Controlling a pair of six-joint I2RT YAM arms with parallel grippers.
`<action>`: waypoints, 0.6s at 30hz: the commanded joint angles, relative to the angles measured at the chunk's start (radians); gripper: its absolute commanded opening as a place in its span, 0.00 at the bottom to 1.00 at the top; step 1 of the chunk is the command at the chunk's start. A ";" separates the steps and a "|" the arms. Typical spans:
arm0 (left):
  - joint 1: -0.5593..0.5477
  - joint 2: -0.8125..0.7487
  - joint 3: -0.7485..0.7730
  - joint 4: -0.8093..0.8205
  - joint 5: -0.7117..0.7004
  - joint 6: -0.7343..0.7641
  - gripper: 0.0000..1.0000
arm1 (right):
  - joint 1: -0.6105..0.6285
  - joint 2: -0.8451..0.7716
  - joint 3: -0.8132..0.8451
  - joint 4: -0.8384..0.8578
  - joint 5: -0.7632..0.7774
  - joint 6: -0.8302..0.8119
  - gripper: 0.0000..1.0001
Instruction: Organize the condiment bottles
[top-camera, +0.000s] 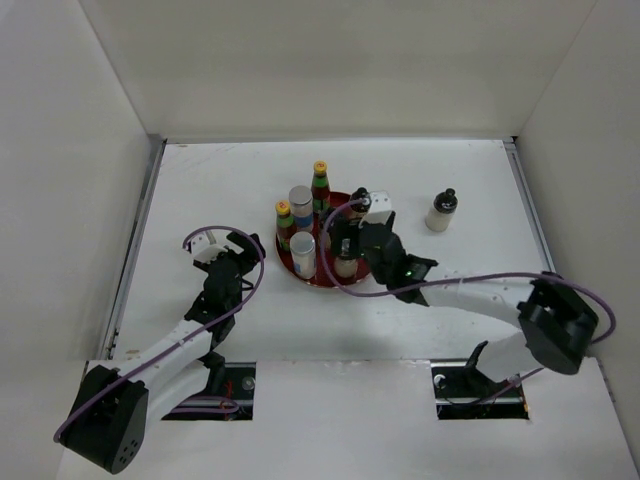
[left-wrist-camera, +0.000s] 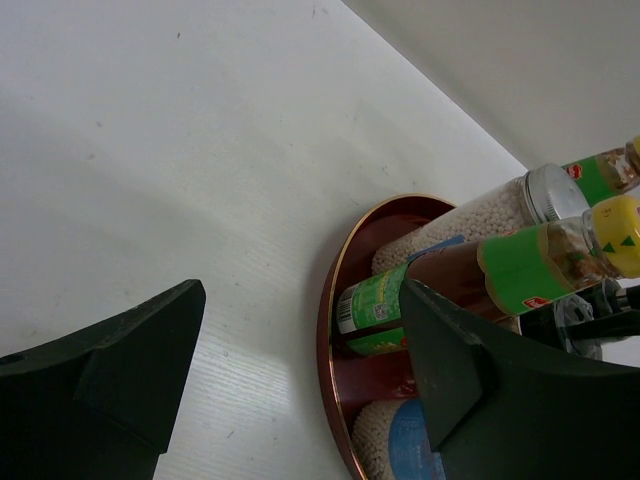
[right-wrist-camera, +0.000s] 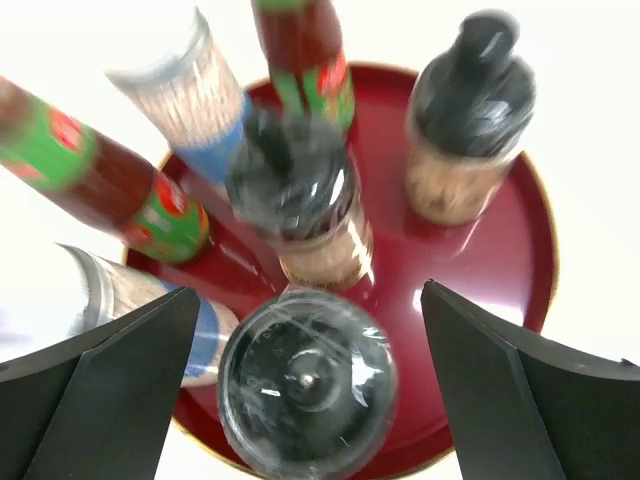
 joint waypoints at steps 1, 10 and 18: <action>0.005 -0.011 -0.006 0.052 -0.004 0.004 0.79 | -0.080 -0.175 -0.027 0.042 0.022 -0.025 1.00; -0.009 0.026 0.003 0.068 0.013 0.005 0.79 | -0.536 -0.114 0.069 -0.105 0.033 -0.064 1.00; -0.002 0.009 -0.006 0.068 0.016 0.004 0.80 | -0.680 0.099 0.175 -0.129 -0.053 -0.062 1.00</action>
